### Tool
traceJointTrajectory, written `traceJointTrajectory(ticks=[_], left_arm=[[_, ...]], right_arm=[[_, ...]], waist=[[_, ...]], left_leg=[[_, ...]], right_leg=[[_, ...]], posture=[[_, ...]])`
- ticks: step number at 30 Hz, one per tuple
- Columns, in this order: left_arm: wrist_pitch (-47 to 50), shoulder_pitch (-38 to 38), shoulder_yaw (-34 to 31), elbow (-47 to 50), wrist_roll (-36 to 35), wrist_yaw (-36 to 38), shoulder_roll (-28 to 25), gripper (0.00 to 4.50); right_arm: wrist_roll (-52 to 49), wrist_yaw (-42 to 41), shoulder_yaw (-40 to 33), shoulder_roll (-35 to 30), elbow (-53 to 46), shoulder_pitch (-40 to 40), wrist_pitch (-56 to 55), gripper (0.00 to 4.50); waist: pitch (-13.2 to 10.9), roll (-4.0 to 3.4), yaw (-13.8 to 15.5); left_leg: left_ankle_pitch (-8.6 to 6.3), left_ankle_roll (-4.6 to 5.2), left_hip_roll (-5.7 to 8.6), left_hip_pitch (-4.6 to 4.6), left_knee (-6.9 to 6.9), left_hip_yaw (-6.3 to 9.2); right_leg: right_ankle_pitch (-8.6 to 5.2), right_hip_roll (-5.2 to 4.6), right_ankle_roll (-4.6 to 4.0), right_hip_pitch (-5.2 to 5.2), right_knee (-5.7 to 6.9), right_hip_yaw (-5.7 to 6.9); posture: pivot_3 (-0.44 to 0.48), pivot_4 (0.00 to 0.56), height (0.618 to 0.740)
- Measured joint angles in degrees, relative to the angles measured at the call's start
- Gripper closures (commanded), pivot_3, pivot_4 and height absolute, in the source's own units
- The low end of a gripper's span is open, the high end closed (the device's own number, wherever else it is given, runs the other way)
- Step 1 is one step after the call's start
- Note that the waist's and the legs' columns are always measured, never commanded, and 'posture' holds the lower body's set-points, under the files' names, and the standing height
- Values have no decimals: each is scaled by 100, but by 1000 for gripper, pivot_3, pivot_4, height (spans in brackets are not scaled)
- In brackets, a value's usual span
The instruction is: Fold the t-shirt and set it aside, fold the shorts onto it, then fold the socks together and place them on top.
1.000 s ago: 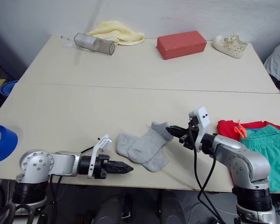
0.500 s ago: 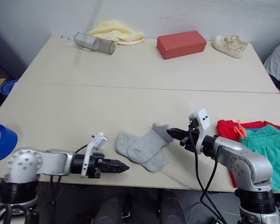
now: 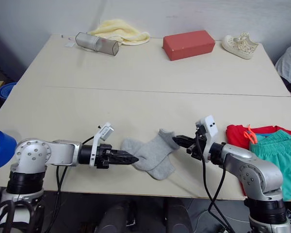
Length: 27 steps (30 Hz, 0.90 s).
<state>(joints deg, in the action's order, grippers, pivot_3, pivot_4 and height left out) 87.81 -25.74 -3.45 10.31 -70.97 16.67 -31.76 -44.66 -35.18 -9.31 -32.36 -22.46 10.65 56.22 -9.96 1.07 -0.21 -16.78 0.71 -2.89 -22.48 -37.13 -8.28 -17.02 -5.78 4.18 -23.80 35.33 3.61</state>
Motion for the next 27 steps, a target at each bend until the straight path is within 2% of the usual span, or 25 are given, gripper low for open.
traceJointTrajectory(ticks=[10, 17, 20, 27], left_arm=[[55, -51, 168, -28, 394, 106, 287, 883], [33, -117, 114, -29, 670, 433, -103, 883], [8, -197, 170, -101, 833, 597, -106, 883], [-5, -289, 370, -169, 1065, 749, 230, 883]], right_arm=[[-14, 106, 0, 88, -14, -1, 0, 4500], [-76, 153, -1, 114, -98, -17, 0, 4500], [-78, 161, -2, 114, -98, -28, 0, 4500], [-109, 197, -1, 125, -98, -2, 0, 4500]], waist=[[0, 0, 1], [0, -1, -1], [-1, -1, 1], [-1, 0, 7]], left_leg=[[2, -1, 0, 2, -2, 0], [2, -4, -2, 3, 0, 0], [-3, -12, 0, 2, -1, 0], [1, -1, 0, 1, 0, 0]], right_leg=[[1, 1, 2, 1, 5, -1], [1, 2, 2, 0, 6, 0], [1, 0, 2, 0, 5, 0], [1, -1, 2, 0, 4, 0]], posture=[[0, 150, 740], [0, 150, 740], [0, 150, 740], [0, 150, 740]])
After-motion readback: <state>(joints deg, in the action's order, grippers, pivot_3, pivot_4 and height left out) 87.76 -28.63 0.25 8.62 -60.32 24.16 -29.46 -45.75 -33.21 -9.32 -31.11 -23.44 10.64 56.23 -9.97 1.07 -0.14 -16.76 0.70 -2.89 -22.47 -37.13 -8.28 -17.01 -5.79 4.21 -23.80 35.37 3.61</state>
